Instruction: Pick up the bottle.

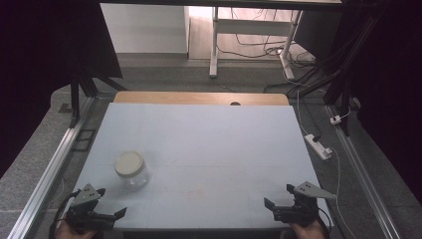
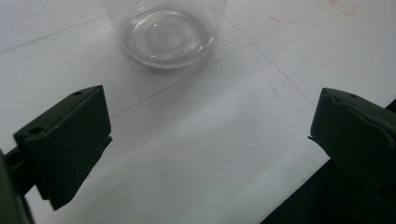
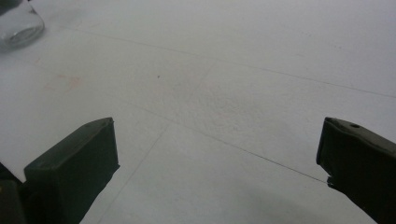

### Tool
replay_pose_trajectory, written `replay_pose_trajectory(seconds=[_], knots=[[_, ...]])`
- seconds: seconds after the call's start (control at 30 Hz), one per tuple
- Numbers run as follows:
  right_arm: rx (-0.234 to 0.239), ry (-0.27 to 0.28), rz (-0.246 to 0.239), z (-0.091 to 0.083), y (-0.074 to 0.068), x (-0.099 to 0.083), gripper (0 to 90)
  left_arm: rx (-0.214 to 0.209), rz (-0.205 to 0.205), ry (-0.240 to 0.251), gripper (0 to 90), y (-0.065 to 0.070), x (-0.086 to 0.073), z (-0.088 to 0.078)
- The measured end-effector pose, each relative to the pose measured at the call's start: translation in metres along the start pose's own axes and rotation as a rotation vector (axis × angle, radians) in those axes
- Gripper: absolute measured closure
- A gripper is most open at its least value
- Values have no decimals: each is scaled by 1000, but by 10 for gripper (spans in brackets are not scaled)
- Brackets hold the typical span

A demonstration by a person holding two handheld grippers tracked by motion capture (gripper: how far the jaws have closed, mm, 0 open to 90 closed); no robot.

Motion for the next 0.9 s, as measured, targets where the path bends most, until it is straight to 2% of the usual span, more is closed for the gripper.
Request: replay_pose_trajectory(seconds=[0.13,0.33,0.47,0.63,0.77,0.8,0.83,0.9], knots=[[-2,-9,-37,1,-4,0,0,15,-11,5,0,0,0,-1],[4,-11,-58,2,-5,0,0,21,-65,3,0,-4,-1,-1],[4,-14,-64,2,-6,0,0,23,-79,2,0,-5,-1,-1],[4,-20,-73,2,-7,0,0,5,-80,-13,0,-6,-1,0],[4,-24,-84,3,-8,0,0,-4,-81,-2,0,-6,0,0],[3,-26,-85,3,-8,0,0,-12,-55,35,0,-6,2,-1],[3,-28,-86,3,-8,0,0,-13,-41,52,0,-5,4,-2],[3,-29,-87,4,-8,0,0,-9,-29,57,0,-4,5,-2]])
Point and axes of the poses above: each handheld gripper's, and its own axes: z roughly forward along the jaws, x roughly out of its top, y roughly to its right, the point moved 4 cm from there along z, roughly forward along the jaws
